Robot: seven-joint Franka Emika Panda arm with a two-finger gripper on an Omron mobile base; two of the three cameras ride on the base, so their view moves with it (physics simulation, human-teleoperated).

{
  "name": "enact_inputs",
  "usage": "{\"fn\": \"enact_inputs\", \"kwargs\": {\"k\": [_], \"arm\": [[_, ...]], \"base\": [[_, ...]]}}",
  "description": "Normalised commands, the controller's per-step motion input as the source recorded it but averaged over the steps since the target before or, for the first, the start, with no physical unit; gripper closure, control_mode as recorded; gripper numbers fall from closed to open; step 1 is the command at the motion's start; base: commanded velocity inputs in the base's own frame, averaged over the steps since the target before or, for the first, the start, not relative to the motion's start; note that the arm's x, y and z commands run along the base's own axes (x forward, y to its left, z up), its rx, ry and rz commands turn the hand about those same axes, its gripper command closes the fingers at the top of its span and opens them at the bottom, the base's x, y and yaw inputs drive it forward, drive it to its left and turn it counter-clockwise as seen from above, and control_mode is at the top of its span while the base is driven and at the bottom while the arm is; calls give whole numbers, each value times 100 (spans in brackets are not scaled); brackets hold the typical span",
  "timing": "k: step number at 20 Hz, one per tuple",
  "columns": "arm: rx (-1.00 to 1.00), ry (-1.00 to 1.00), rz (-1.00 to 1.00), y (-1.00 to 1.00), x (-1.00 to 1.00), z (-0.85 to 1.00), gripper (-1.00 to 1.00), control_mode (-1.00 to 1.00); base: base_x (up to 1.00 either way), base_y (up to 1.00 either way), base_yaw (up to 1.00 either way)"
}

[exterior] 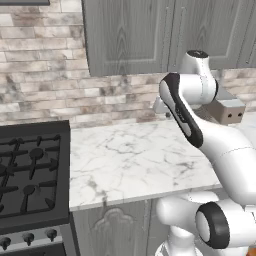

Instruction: Open the cabinet directly in front. Then move the beer and the mug to the dining counter with the jar on it.

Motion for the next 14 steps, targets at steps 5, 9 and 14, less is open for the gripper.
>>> {"fn": "enact_inputs", "kwargs": {"k": [5, 9, 14], "arm": [[0, -24, 0, 0, -39, 7, -100, -100], [0, -61, 0, 0, -57, 46, -100, -100], [0, -57, 0, -2, -52, 39, -100, -100]], "base": [[0, 0, 0], [0, 0, 0], [0, 0, 0]]}}
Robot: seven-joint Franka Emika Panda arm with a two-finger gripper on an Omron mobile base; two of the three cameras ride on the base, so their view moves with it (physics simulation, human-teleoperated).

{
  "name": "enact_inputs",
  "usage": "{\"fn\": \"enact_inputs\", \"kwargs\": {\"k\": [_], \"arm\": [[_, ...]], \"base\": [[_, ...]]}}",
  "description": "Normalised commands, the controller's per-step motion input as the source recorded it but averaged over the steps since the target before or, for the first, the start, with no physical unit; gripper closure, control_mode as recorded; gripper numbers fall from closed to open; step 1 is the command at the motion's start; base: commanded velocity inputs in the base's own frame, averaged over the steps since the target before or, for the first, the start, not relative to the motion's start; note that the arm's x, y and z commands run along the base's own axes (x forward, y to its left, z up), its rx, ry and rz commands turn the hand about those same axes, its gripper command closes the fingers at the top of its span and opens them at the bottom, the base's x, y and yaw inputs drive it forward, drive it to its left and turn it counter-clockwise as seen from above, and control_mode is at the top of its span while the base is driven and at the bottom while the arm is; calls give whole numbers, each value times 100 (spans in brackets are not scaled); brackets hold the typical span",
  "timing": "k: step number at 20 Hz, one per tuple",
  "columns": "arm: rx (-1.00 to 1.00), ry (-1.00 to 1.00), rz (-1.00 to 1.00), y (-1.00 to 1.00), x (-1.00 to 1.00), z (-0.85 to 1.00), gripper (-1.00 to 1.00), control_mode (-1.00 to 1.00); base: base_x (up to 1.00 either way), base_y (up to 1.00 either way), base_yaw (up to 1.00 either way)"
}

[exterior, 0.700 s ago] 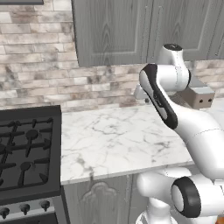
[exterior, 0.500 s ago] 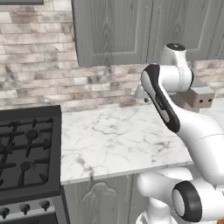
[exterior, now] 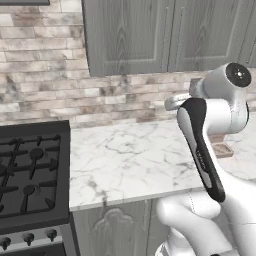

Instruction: Open the cabinet directly in front. Then move the beer and the mug to the dining counter with the jar on it.

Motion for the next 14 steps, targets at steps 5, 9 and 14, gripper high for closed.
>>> {"fn": "enact_inputs", "kwargs": {"k": [5, 9, 14], "arm": [[0, -60, 0, -9, -54, 34, -100, -100], [0, -60, 0, 0, -50, 28, -100, -100], [0, -46, 0, 0, -31, 20, -100, -100]], "base": [[0, 0, 0], [0, 0, 0], [0, 0, 0]]}}
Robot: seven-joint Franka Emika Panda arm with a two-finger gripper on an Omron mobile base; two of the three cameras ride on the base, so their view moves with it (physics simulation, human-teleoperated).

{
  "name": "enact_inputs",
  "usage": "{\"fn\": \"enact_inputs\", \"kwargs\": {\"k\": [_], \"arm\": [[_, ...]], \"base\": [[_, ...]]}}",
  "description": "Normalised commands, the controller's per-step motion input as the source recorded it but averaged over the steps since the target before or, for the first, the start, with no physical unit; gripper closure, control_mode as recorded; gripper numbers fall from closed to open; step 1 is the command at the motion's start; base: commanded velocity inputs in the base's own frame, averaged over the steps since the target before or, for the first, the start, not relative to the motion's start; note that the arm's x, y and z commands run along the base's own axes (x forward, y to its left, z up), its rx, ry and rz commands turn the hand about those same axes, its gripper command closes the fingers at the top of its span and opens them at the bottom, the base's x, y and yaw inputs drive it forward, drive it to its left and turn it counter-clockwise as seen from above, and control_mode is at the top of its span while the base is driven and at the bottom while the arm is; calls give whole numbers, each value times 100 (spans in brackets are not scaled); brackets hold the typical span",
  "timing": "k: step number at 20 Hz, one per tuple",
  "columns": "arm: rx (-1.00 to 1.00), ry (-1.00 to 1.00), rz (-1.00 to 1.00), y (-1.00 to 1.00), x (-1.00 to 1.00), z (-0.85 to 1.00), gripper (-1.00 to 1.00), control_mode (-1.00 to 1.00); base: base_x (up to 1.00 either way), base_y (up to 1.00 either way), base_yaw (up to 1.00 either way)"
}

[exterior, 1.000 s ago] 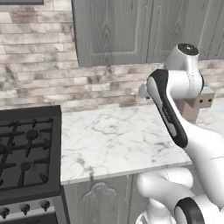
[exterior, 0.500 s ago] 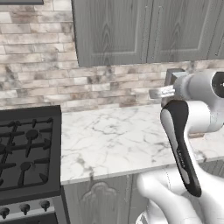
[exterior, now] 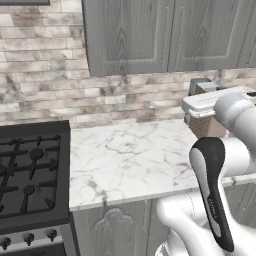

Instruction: Open the cabinet directly in front. Then move the beer and the mug to the dining counter with the jar on it.

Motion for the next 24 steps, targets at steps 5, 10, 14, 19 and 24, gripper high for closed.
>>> {"fn": "enact_inputs", "kwargs": {"k": [5, 10, 14, 19, 24], "arm": [[0, -33, 0, 0, -20, 14, -100, -100], [0, -14, 0, 0, -8, 4, -100, -100], [0, -14, 0, 0, -7, 10, -100, -100], [0, -8, 0, 0, 16, 30, -100, -100], [0, 0, 0, 1, 67, 12, -100, -100]], "base": [[0, 0, 0], [0, 0, 0], [0, 0, 0], [0, 0, 0], [0, 0, 0]]}}
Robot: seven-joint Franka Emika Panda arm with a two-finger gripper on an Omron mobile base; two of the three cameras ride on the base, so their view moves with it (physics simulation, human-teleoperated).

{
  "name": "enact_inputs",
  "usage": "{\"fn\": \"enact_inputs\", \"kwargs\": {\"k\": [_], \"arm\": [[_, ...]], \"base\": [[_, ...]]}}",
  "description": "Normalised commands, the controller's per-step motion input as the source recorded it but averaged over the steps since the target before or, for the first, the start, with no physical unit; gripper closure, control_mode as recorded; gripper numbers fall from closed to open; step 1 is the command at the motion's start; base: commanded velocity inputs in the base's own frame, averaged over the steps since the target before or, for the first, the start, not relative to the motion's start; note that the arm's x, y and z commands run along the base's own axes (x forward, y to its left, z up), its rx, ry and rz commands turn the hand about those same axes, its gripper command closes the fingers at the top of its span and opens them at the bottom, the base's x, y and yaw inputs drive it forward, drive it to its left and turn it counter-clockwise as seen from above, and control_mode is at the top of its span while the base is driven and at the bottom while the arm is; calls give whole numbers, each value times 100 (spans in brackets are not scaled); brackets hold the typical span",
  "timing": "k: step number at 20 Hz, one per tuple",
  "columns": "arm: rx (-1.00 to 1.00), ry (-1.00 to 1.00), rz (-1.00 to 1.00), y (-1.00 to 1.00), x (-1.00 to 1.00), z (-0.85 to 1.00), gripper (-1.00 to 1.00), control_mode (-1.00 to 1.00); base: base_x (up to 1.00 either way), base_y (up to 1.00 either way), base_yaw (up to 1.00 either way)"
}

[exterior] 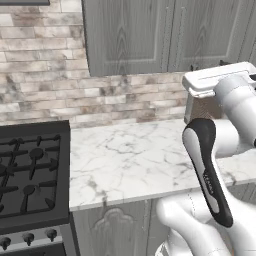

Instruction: Open the cabinet directly in front. Then move the beer and the mug to the dining counter with the jar on it.

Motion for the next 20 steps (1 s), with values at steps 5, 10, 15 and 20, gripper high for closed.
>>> {"fn": "enact_inputs", "kwargs": {"k": [5, 10, 15, 20], "arm": [[0, 1, 0, 23, 79, 0, -100, -100], [0, 3, 0, 22, 76, -6, -100, -100], [3, 15, 0, 0, 81, 0, -100, -100], [4, 12, 0, -8, 79, 0, -100, -100]], "base": [[0, 0, 0], [0, 0, 0], [0, 0, 0], [0, 0, 0]]}}
